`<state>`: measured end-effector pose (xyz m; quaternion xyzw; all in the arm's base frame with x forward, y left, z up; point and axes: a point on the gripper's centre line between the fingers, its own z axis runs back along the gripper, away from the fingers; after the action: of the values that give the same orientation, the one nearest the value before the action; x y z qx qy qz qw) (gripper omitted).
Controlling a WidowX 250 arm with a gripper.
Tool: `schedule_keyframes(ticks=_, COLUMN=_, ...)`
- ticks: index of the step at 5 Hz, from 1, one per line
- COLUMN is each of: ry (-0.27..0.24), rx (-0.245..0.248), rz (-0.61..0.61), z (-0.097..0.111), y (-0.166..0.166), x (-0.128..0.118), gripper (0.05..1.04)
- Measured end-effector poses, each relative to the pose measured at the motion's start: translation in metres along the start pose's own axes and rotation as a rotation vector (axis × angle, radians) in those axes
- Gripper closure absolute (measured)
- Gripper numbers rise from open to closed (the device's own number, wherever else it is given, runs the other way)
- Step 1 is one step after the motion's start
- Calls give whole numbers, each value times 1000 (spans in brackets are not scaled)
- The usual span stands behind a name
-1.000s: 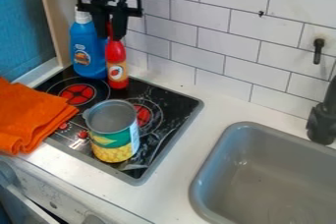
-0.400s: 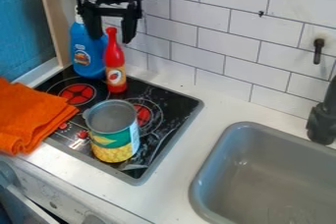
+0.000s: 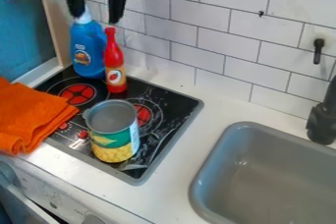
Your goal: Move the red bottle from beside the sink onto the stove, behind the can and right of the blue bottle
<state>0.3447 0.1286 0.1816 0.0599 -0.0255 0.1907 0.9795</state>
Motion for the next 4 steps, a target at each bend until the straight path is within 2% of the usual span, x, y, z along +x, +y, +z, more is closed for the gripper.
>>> schedule_keyframes(ticks=1, ry=54, rx=8, rz=-47, z=19, y=-2, x=-28, gripper=82)
schedule_keyframes(ticks=2, ry=211, rx=-23, rz=-225, z=8, y=-4, x=-68, gripper=82)
schedule_keyframes(ticks=3, ry=221, rx=-15, rz=-324, z=8, y=-13, x=-99, gripper=82)
schedule_keyframes(ticks=4, ry=189, rx=-15, rz=-399, z=18, y=-11, x=-129, gripper=82)
